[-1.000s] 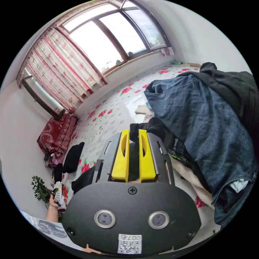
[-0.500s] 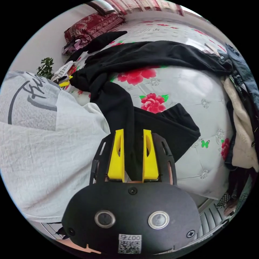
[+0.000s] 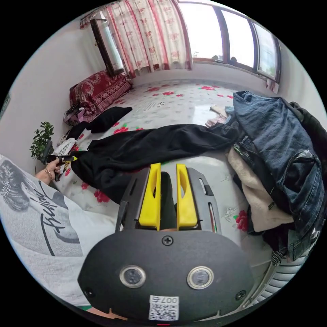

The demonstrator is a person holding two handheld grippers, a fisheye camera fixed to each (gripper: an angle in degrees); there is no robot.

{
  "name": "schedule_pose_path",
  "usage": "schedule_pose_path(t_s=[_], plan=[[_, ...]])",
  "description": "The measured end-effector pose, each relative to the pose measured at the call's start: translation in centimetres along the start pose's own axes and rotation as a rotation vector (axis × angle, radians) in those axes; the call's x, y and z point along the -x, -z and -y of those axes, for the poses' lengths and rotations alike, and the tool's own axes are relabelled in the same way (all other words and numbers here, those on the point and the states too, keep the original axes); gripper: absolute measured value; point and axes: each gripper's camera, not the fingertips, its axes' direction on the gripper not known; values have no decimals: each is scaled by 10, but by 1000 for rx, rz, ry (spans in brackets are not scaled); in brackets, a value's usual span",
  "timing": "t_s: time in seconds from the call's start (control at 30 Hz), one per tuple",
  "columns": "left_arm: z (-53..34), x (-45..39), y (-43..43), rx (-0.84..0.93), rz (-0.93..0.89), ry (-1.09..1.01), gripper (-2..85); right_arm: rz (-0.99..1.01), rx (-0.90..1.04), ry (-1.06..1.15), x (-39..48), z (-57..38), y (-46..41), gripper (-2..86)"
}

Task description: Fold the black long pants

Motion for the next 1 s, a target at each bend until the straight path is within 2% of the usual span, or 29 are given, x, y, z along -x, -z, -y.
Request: schedule_pose_path(t_s=[0.1,0.27,0.33,0.4,0.47,0.57,0.7,0.77,0.87,0.93,1.0], plan=[[-15,12,-3,6,-4,54,53,-38,100,-25,-11,-32,3,85],[-23,24,2,-2,-35,107,53,43,264,-43,18,-87,-23,88],[-19,22,4,8,-26,98,53,-43,399,10,36,-106,-64,79],[-12,19,11,35,-9,76,52,-113,440,-16,35,-110,-84,61],[-6,17,20,49,-4,45,52,-69,422,-85,26,-96,-76,42],[-4,22,45,51,12,-3,50,93,337,-29,12,-61,-17,22],[-11,41,73,50,8,-12,51,487,247,55,-5,14,115,19],[-13,49,74,51,9,7,51,557,179,83,-7,44,156,24],[-12,58,53,80,-13,69,52,432,73,-22,-31,79,161,46],[-13,60,38,102,-29,108,52,206,186,-148,-59,86,109,66],[-18,56,33,92,-33,111,52,152,275,-179,-70,73,76,77]])
